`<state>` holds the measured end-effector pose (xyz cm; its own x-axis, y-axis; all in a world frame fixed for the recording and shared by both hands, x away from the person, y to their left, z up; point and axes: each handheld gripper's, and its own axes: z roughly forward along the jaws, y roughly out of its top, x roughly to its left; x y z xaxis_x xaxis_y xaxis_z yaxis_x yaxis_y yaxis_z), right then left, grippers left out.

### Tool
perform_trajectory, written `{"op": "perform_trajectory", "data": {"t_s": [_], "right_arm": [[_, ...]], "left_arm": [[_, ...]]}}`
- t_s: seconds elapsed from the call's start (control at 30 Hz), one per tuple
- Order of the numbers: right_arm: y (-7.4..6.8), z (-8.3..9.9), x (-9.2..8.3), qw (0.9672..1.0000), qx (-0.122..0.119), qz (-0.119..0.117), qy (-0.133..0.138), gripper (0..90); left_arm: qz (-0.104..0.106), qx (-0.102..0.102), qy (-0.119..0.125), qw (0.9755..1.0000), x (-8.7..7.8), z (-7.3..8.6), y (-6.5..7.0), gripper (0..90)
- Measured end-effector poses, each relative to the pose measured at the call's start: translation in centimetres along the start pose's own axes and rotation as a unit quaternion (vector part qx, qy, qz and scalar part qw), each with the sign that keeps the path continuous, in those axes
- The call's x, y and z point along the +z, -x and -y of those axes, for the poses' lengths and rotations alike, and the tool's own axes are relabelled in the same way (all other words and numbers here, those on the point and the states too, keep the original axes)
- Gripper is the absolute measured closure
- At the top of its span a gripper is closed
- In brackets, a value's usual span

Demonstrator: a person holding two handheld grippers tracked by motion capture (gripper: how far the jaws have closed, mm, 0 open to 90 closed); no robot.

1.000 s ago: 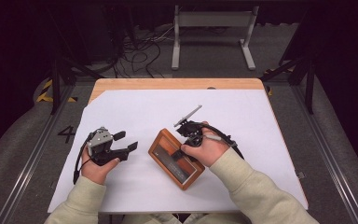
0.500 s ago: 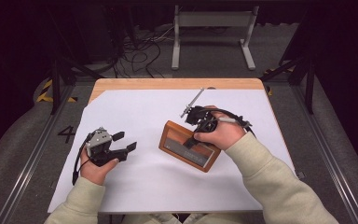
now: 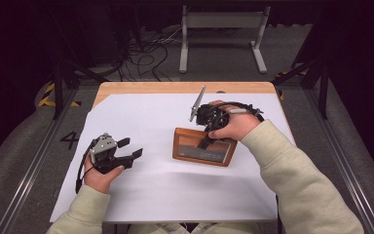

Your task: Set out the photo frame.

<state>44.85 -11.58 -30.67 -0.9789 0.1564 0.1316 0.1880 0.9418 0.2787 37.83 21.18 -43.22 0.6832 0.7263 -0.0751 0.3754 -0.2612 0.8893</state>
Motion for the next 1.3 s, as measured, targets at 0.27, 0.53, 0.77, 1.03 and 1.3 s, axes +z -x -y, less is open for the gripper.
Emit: {"op": "perform_trajectory", "data": {"t_s": [0.27, 0.53, 0.77, 1.03, 1.3], "right_arm": [[1.3, 0.0, 2.4, 0.9980, -0.052, 0.002, -0.036, 75.6], [2.2, 0.1, 3.9, 0.9978, -0.047, -0.003, -0.048, 75.5], [2.9, 0.5, 4.7, 0.9977, -0.048, -0.013, -0.045, 75.5], [3.6, 0.8, 4.7, 0.9988, -0.029, -0.024, -0.030, 73.5], [4.0, 1.0, 4.7, 0.9997, -0.003, -0.016, -0.017, 71.3]], "left_arm": [[-0.001, 0.001, -0.001, 1.0000, 0.1, 0.0, 0.0, 32.9], [-0.001, 0.002, -0.003, 1.0000, 0.1, 0.0, -0.1, 32.8], [-0.002, -0.001, -0.006, 1.0000, 0.2, 0.1, 0.0, 32.8], [-0.002, 0.001, -0.006, 1.0000, 0.1, 0.1, 0.0, 32.8], [-0.003, 0.002, -0.005, 1.0000, 0.1, 0.1, 0.0, 32.7]]}}
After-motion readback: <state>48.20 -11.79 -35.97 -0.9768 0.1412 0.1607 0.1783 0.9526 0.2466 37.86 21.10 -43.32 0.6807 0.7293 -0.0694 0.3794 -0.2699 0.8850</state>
